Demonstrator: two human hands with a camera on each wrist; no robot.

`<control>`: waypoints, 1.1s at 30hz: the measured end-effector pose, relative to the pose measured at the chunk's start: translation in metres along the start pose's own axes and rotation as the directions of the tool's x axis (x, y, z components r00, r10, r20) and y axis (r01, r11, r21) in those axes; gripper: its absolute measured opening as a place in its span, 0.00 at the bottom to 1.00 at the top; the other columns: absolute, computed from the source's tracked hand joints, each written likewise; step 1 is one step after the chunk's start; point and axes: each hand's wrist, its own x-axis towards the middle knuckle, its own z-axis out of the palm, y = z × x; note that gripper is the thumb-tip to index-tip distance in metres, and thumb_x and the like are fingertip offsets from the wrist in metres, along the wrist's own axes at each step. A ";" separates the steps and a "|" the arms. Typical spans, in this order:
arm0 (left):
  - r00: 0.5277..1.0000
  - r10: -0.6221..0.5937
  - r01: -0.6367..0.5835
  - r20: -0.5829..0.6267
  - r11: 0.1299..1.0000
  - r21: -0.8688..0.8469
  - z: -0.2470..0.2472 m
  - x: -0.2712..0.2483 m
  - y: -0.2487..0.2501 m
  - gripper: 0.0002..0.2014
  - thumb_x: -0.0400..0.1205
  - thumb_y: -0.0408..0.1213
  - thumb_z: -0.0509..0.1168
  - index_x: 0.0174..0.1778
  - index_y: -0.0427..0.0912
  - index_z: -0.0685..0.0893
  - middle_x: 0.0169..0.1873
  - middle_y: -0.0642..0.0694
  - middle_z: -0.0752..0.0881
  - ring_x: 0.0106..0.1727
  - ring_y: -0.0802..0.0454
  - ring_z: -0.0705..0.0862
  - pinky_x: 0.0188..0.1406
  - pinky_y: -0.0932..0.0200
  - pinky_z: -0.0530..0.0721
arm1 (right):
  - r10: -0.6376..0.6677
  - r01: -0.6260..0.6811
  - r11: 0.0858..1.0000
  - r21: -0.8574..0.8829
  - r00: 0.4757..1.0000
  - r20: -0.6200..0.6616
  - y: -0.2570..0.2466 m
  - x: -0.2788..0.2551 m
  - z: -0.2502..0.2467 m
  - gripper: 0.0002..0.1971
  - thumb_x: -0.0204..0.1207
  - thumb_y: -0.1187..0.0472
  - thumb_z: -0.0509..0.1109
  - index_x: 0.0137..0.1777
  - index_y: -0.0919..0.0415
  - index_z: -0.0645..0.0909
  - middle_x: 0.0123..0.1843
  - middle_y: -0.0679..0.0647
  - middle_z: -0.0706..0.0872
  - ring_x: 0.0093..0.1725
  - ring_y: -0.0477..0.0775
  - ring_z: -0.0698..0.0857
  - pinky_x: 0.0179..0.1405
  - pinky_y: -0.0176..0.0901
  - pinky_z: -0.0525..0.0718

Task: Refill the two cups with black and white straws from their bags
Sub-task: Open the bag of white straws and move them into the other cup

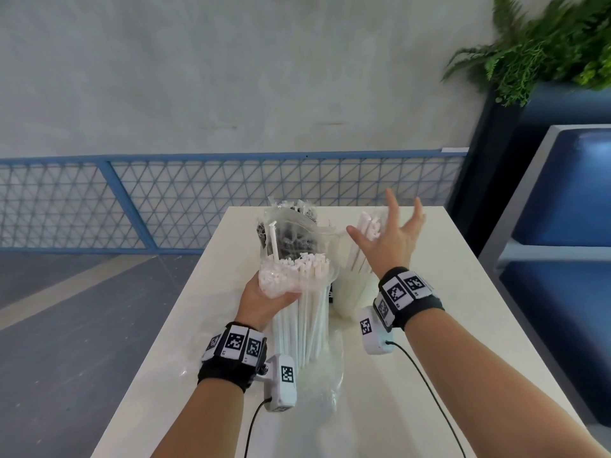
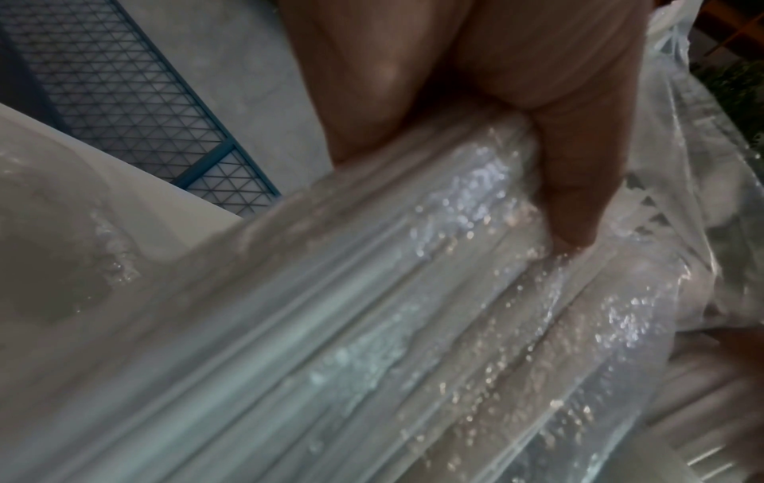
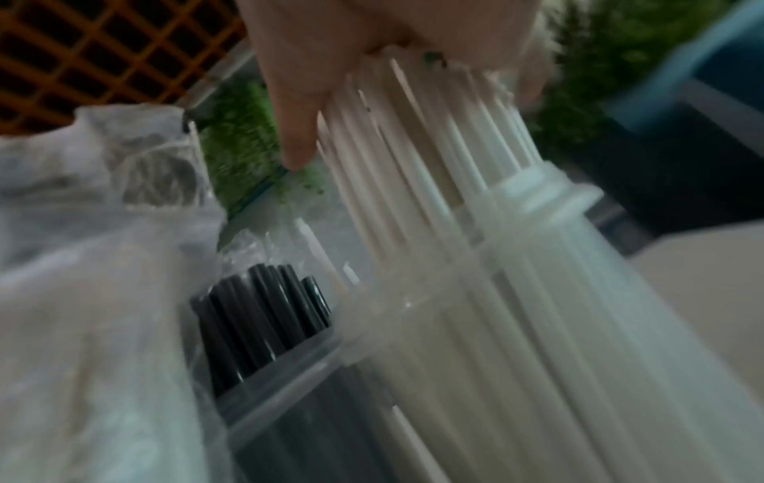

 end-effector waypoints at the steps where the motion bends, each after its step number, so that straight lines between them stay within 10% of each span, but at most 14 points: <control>1: 1.000 -0.001 0.001 0.003 1.000 0.004 0.000 0.000 0.000 0.24 0.67 0.21 0.75 0.55 0.43 0.78 0.46 0.54 0.85 0.49 0.61 0.83 0.36 0.79 0.81 | 0.085 -0.088 0.984 0.157 0.996 0.028 0.001 -0.001 -0.001 0.49 0.62 0.49 0.80 0.80 0.43 0.54 0.83 0.59 0.40 0.82 0.61 0.53 0.76 0.54 0.62; 3: 1.000 -0.006 0.006 0.006 1.000 0.010 0.000 0.001 -0.001 0.24 0.67 0.22 0.75 0.56 0.43 0.79 0.47 0.53 0.85 0.50 0.60 0.83 0.38 0.78 0.82 | 0.186 -0.197 0.930 0.310 0.980 0.067 0.001 -0.002 -0.002 0.59 0.60 0.53 0.82 0.81 0.46 0.43 0.82 0.60 0.36 0.81 0.59 0.56 0.69 0.44 0.66; 7: 1.000 -0.009 0.009 0.008 1.000 -0.005 -0.001 0.001 -0.001 0.24 0.67 0.20 0.75 0.56 0.43 0.79 0.47 0.52 0.85 0.50 0.60 0.83 0.38 0.77 0.83 | 0.202 -0.250 0.932 0.261 0.959 0.199 0.006 0.001 0.001 0.62 0.59 0.54 0.83 0.81 0.49 0.38 0.83 0.63 0.50 0.81 0.61 0.59 0.74 0.54 0.66; 18: 0.999 0.003 -0.003 0.039 1.000 -0.015 0.001 0.003 -0.004 0.25 0.67 0.18 0.73 0.59 0.38 0.79 0.47 0.52 0.86 0.42 0.71 0.87 0.37 0.75 0.82 | 0.198 -0.233 0.970 0.062 0.916 0.350 -0.001 0.002 0.009 0.37 0.75 0.61 0.71 0.80 0.58 0.57 0.67 0.67 0.79 0.65 0.64 0.79 0.63 0.45 0.75; 28: 0.999 -0.002 0.002 0.035 1.000 -0.017 0.000 0.005 -0.007 0.25 0.67 0.17 0.73 0.59 0.36 0.79 0.47 0.50 0.86 0.42 0.71 0.87 0.38 0.75 0.83 | -0.065 0.059 0.952 0.300 0.998 0.012 -0.016 -0.001 0.000 0.24 0.70 0.55 0.74 0.65 0.54 0.72 0.64 0.51 0.76 0.61 0.46 0.75 0.62 0.40 0.73; 30: 1.000 0.000 0.001 0.030 1.000 -0.024 0.000 0.005 -0.006 0.25 0.67 0.16 0.73 0.59 0.36 0.79 0.47 0.51 0.86 0.41 0.72 0.86 0.37 0.76 0.82 | -0.208 0.246 0.895 0.372 0.968 -0.141 -0.027 -0.014 -0.008 0.11 0.73 0.58 0.70 0.55 0.54 0.77 0.54 0.48 0.80 0.52 0.44 0.79 0.54 0.36 0.78; 33: 1.000 0.004 -0.004 0.027 1.000 -0.004 0.000 0.005 -0.007 0.24 0.67 0.18 0.74 0.54 0.42 0.79 0.45 0.55 0.85 0.41 0.71 0.86 0.36 0.77 0.81 | -0.470 0.422 0.821 0.384 0.882 0.036 -0.040 -0.039 -0.011 0.04 0.75 0.63 0.66 0.48 0.57 0.81 0.44 0.48 0.85 0.42 0.41 0.82 0.48 0.27 0.80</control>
